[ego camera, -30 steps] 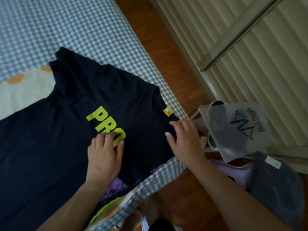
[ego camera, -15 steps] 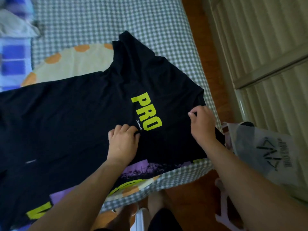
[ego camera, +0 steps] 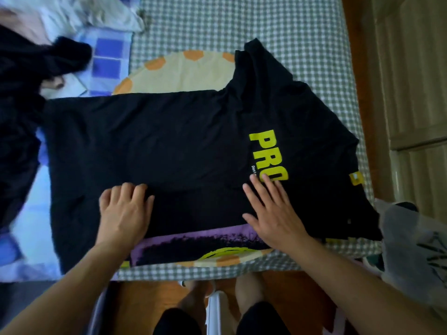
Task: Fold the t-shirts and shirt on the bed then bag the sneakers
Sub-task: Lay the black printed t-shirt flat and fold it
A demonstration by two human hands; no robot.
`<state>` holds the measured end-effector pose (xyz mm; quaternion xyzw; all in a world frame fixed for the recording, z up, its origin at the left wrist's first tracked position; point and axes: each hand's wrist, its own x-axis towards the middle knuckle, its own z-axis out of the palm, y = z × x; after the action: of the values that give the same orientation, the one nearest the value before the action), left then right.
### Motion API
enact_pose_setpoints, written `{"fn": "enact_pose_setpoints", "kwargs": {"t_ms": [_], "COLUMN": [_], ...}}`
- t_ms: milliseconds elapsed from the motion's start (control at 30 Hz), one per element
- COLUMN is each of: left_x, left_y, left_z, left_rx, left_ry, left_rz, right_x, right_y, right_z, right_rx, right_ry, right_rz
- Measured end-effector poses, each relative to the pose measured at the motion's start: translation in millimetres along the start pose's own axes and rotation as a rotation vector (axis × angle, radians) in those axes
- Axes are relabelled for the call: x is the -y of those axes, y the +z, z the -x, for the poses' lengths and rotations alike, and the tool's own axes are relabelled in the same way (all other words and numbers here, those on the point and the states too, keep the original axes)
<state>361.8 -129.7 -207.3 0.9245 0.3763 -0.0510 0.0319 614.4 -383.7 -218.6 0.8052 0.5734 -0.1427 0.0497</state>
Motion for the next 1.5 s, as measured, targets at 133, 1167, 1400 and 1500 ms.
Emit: {"fn": "enact_pose_setpoints", "kwargs": {"t_ms": [133, 1167, 1400, 1500], "left_x": [95, -23, -138, -184], "left_y": [-9, -31, -34, -26], "left_z": [9, -90, -242, -302], "left_rx": [0.057, 0.142, 0.060, 0.093], "left_ry": [-0.074, 0.006, 0.065, 0.018], "left_rz": [-0.077, 0.388, 0.426, 0.408], "right_x": [3, -91, -185, -196], "right_y": [9, -109, -134, -122], "right_z": [-4, -168, -302, -334], "right_rx": [0.025, -0.094, 0.034, 0.061], "right_ry": [0.030, 0.394, 0.671, 0.642], "right_rz": [0.021, -0.176, -0.551, -0.699]}}
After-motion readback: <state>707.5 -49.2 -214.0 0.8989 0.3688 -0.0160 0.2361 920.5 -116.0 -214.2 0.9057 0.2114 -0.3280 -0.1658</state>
